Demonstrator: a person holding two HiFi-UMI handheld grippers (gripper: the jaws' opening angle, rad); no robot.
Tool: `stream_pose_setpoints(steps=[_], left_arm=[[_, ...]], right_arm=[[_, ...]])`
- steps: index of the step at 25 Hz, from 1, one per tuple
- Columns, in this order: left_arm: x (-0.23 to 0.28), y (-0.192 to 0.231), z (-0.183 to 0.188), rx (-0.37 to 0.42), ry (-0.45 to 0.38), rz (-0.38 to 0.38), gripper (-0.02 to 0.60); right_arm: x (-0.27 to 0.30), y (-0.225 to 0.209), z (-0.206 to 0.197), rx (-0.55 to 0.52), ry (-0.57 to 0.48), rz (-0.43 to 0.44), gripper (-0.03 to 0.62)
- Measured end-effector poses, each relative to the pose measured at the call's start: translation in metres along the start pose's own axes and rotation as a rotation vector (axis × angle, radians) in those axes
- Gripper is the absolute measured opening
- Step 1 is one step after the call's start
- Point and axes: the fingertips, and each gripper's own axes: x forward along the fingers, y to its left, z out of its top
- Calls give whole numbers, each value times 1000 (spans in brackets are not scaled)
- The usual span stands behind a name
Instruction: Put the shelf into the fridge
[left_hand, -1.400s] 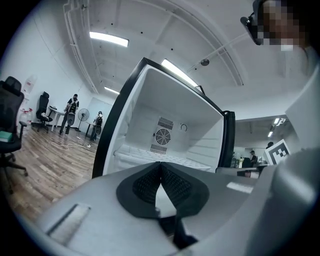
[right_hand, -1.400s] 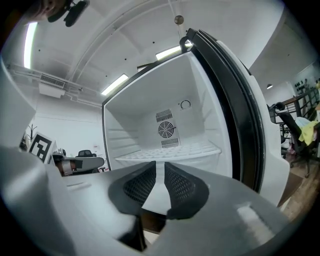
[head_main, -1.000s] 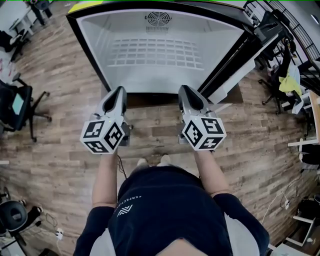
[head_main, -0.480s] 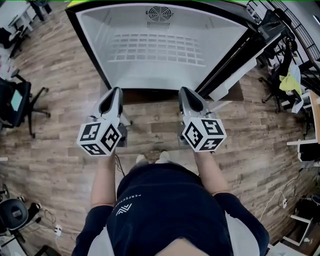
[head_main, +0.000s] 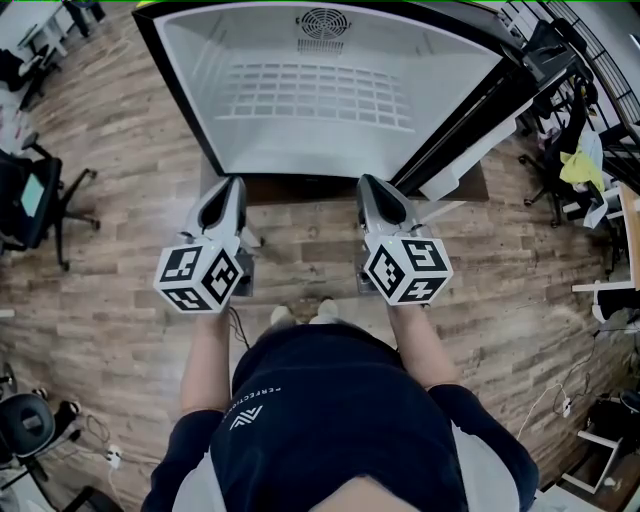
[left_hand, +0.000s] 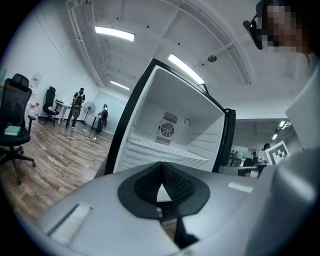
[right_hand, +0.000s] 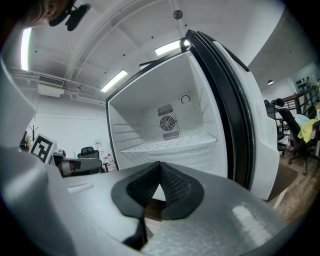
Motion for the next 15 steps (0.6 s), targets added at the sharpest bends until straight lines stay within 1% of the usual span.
stream_pose_setpoints(steps=[15], left_arm=[[1,-1,-6,-4,23,2,14]], right_arm=[[-1,-4,0,11,0,-6,2]])
